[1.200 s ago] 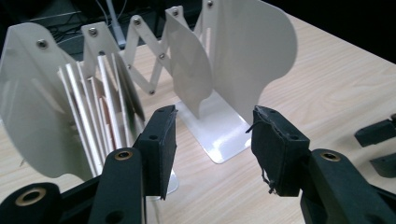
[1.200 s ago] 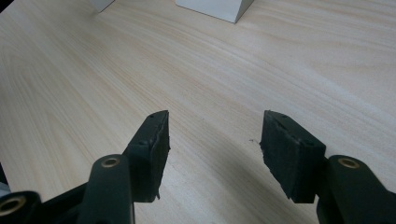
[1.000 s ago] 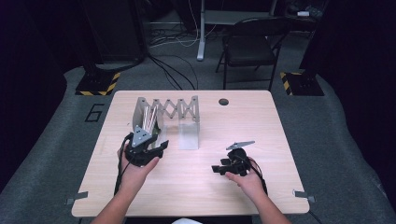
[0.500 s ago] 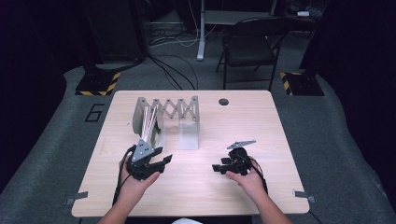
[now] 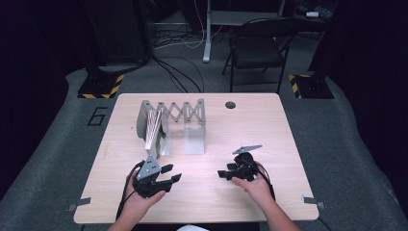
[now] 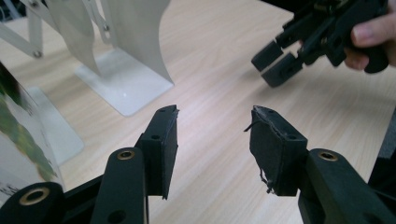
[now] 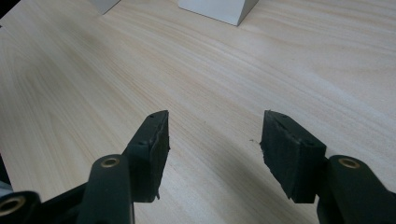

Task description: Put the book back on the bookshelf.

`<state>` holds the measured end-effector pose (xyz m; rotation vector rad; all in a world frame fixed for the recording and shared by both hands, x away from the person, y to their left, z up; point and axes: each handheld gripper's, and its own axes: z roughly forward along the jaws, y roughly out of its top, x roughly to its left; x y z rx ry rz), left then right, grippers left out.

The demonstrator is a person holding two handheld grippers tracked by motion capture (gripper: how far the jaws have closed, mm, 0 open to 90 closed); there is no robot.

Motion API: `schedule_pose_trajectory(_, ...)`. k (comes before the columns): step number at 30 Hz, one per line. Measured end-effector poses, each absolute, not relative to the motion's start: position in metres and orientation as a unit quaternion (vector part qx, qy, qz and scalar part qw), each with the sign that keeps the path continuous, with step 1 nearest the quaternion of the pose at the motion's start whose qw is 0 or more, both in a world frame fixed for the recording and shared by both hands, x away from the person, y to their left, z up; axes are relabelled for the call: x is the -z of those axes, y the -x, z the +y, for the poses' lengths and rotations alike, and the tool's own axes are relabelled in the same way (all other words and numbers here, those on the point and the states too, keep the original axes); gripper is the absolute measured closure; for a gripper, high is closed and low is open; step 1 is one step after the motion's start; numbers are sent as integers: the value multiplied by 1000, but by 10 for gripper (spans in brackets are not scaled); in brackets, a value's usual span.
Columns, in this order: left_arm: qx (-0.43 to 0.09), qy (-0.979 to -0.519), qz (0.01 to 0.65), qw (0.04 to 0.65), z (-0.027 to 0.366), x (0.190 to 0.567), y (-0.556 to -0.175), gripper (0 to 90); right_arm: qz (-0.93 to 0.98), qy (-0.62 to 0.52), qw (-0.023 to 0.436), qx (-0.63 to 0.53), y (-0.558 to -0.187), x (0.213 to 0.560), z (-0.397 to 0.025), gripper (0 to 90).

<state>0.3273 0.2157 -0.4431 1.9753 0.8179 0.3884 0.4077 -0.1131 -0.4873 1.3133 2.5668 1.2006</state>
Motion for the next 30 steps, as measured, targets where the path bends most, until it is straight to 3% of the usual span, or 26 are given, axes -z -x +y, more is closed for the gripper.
schedule_pose_trajectory(8, -137, -831, 325, 431, 209, 477, -329, 539, 820, -423, 8, -385, -407, 486, -114, 418)
schedule_pose_trajectory(30, -122, -850, 311, 407, 199, 493, -335, 537, 821, -418, 14, -389, -408, 487, -115, 418)
